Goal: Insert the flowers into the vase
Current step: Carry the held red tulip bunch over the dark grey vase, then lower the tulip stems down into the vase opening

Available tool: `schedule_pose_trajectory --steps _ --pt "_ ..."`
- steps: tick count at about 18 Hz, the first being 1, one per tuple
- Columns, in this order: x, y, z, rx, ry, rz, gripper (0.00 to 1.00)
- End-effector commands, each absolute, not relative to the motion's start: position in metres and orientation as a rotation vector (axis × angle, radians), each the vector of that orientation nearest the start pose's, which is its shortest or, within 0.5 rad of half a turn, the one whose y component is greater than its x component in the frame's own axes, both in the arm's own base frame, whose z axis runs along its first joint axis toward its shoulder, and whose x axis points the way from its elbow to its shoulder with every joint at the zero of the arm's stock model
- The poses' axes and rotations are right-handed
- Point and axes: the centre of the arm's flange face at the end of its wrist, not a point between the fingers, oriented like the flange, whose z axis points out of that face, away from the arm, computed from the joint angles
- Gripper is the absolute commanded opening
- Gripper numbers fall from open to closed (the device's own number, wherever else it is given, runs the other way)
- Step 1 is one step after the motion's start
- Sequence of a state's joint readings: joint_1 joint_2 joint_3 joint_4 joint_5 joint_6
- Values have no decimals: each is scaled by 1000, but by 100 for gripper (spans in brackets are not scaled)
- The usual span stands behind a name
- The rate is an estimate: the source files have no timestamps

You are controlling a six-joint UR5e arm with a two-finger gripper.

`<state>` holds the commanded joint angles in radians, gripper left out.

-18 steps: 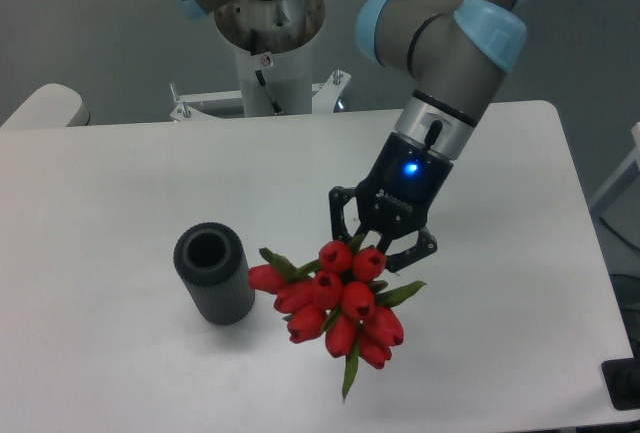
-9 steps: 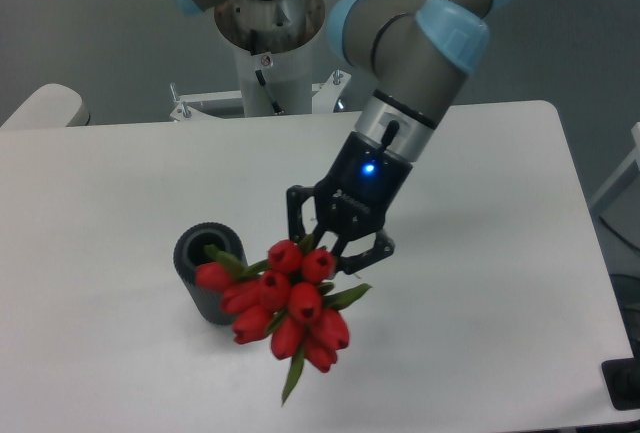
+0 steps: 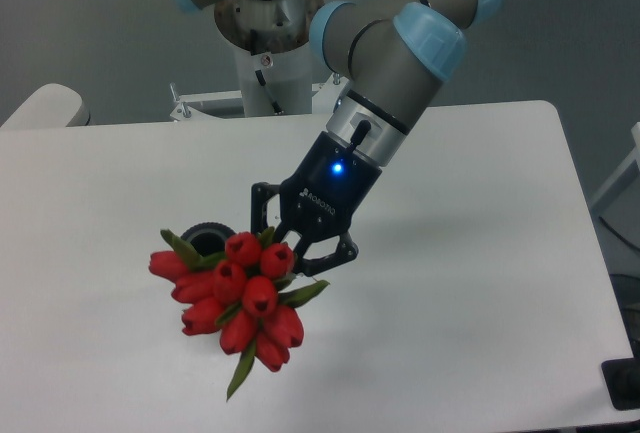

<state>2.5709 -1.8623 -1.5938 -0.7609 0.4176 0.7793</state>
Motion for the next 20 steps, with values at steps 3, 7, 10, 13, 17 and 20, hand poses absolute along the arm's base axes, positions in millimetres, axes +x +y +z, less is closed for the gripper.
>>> schedule_pose_trajectory --steps 3,7,10,13,17,20 --pt "-383 511 471 -1879 126 -461 16" --pt "-379 510 477 -1820 147 -504 15" --pt "-364 508 481 -1818 162 -508 15" --pt "-350 502 468 -1820 184 -507 15" --pt "-342 495 458 -1815 219 -487 15" --pt "-332 495 457 -1816 226 -495 15"
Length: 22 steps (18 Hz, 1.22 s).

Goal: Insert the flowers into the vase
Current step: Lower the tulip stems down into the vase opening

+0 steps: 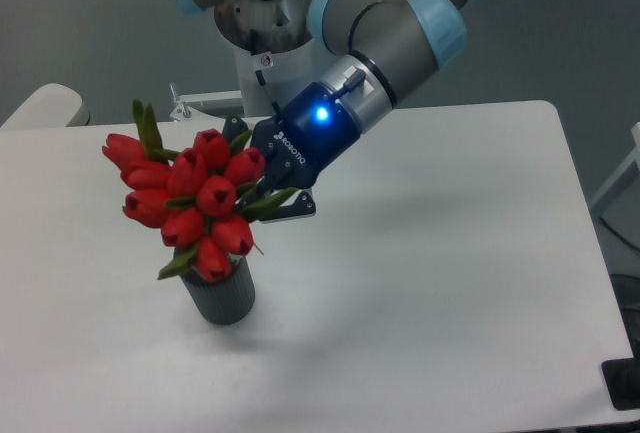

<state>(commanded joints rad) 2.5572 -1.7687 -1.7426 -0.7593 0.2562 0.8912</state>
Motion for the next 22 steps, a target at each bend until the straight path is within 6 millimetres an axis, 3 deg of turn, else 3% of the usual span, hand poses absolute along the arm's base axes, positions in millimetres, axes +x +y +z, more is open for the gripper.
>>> schedule_pose_trajectory --steps 18,22 --pt "-304 505 432 -1823 263 -548 16" --pt "-301 502 401 -1823 305 -533 16"
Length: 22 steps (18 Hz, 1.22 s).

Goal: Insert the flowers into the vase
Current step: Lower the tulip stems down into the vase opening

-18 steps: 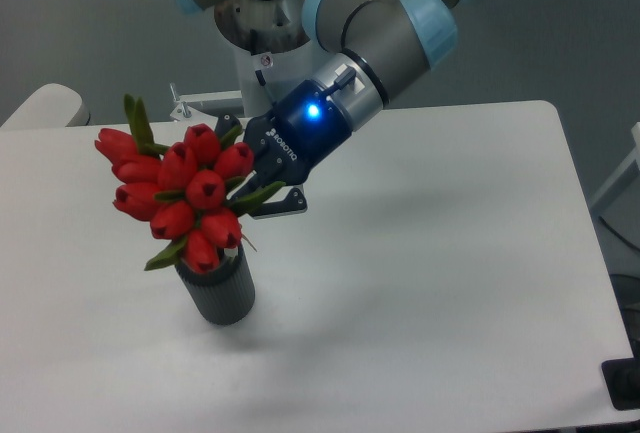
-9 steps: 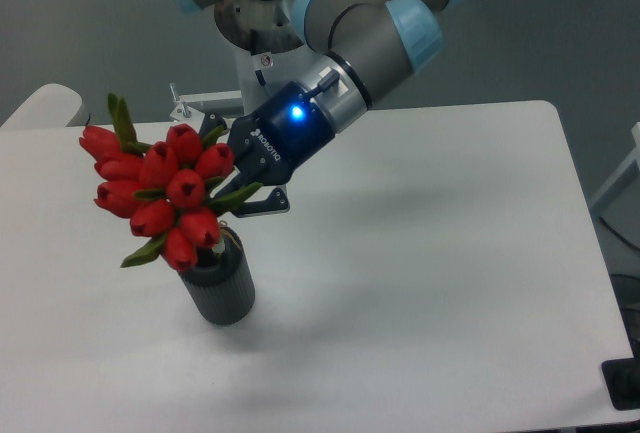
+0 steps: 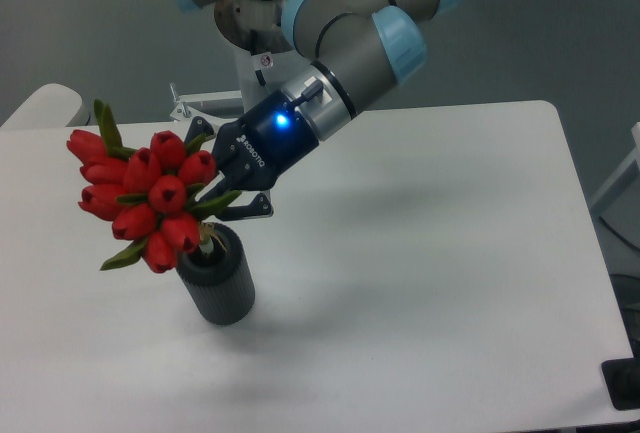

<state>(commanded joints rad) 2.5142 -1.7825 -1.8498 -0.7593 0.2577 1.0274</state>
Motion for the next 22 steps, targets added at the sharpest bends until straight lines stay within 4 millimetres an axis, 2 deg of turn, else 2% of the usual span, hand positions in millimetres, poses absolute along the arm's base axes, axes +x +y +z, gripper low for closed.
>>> schedule_pose_trajectory --steps 3,7,9,12,22 --pt "-297 498 375 -1823 329 -533 16" --pt "-295 496 358 -1828 329 -545 16" --pt "-292 495 337 -1827 351 -546 16" --pt "-289 493 319 -1833 342 -567 16" --pt "-292 495 300 -1841 334 -586 18"
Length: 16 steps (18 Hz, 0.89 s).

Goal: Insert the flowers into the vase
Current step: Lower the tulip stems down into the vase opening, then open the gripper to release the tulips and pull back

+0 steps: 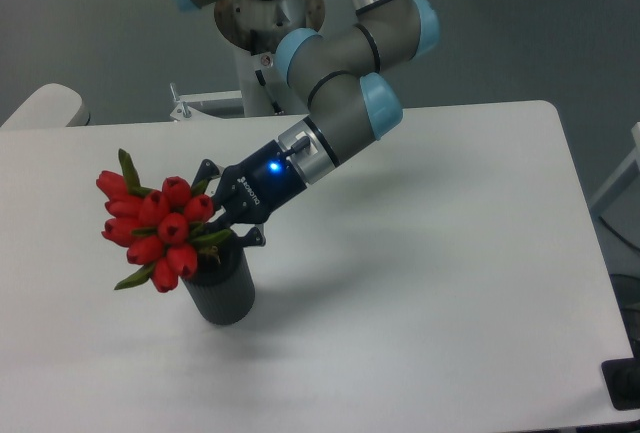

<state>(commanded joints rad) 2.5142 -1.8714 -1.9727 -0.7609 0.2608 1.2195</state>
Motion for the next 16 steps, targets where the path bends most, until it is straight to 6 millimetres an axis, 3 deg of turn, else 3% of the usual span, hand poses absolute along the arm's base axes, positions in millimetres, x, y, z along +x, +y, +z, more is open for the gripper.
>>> schedule_pose_trajectory --steps 5,7,9,16 --pt "-297 494 299 -1839 328 -581 29" --pt "-299 492 299 -1840 324 -578 38" --pt "-300 492 300 -1839 323 -575 53" --pt "-305 489 302 -1839 316 -564 70"
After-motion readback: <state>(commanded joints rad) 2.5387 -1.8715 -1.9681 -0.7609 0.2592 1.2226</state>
